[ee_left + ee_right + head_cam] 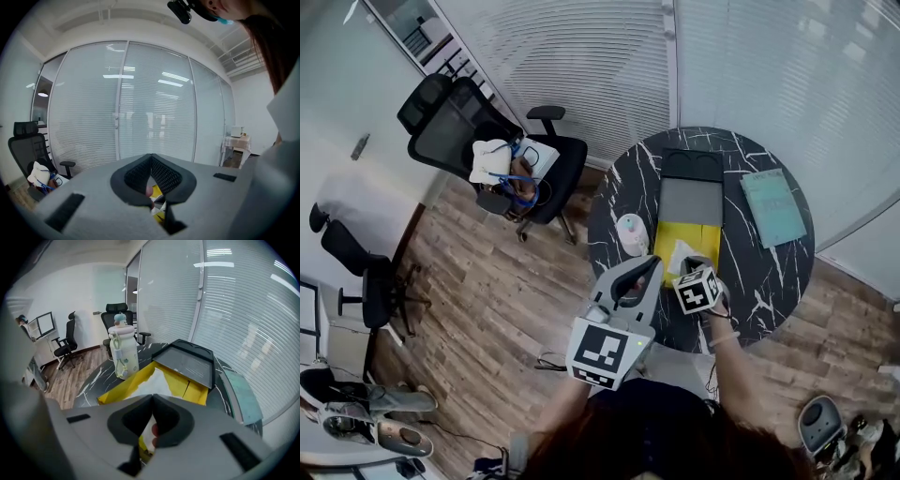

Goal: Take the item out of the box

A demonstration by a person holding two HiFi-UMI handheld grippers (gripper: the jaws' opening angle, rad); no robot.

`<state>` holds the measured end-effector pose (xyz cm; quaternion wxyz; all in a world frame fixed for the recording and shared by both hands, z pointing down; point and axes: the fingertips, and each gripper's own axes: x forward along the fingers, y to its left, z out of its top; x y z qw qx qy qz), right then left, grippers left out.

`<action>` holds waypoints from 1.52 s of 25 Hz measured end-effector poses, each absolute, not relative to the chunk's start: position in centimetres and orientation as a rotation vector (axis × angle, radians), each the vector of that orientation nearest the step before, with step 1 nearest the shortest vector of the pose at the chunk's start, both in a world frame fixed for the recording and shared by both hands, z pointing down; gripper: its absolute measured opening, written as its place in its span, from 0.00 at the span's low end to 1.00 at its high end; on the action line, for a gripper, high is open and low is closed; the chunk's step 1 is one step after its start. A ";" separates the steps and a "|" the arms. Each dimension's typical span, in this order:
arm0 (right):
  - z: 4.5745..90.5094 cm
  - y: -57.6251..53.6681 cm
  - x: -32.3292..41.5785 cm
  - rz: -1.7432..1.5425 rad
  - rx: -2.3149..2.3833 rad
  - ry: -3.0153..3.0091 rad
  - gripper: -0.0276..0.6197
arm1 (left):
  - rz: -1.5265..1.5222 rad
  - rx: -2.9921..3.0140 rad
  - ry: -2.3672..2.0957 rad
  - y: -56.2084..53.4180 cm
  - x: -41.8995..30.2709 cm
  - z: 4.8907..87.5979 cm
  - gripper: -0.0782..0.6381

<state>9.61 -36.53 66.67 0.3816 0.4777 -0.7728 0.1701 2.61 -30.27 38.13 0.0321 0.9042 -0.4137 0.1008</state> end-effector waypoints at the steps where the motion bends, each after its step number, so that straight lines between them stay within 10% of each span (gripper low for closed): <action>1: 66.3 -36.4 9.6 0.427 1.230 -1.974 0.08 | 0.305 2.788 -1.271 -30.0 2.5 38.0 0.15; 38: 51.1 -26.7 6.2 0.133 1.591 -2.074 0.08 | 0.107 2.876 -1.260 -19.5 -4.9 34.1 0.15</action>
